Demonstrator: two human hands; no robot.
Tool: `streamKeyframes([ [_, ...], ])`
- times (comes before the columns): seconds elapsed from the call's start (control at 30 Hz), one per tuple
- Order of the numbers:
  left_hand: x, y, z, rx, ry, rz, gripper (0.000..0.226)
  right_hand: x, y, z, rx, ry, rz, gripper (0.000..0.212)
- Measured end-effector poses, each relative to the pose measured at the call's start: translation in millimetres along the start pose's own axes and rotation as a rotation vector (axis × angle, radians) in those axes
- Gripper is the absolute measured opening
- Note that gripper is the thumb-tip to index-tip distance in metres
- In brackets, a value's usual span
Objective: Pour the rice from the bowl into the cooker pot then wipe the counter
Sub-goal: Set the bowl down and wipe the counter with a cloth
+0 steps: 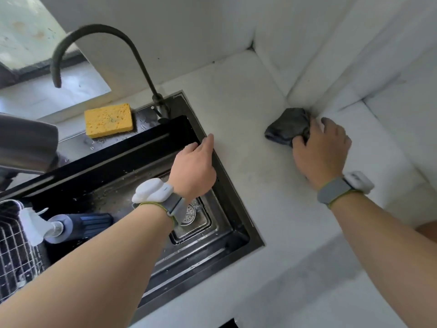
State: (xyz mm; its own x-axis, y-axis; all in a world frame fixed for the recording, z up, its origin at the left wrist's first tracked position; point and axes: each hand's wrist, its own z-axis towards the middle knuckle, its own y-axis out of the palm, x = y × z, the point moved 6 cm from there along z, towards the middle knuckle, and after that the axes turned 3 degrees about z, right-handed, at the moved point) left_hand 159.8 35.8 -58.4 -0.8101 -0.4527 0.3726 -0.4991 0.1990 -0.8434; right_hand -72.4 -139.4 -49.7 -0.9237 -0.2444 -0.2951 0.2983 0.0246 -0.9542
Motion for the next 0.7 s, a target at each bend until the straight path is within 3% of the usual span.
streamKeyframes([
  [0.13, -3, 3, 2, -0.037, -0.007, 0.054, 0.071, -12, 13, -10, 0.065, 0.047, 0.092, 0.066],
  [0.3, -6, 4, 6, -0.054, -0.004, 0.016, 0.074, -13, 24, -11, 0.043, 0.015, -0.022, 0.082],
  [0.5, -9, 9, 4, -0.060, -0.056, -0.077, 0.080, -30, 30, -23, -0.014, 0.088, 0.010, 0.069],
  [0.6, -12, 0, 5, -0.166, -0.165, -0.440, 0.079, -80, 41, -94, -0.076, -0.074, 0.001, 0.071],
  [0.7, -21, -23, 5, 0.008, -0.295, -0.821, 0.073, -135, 57, -162, -0.145, -0.232, 0.031, 0.073],
])
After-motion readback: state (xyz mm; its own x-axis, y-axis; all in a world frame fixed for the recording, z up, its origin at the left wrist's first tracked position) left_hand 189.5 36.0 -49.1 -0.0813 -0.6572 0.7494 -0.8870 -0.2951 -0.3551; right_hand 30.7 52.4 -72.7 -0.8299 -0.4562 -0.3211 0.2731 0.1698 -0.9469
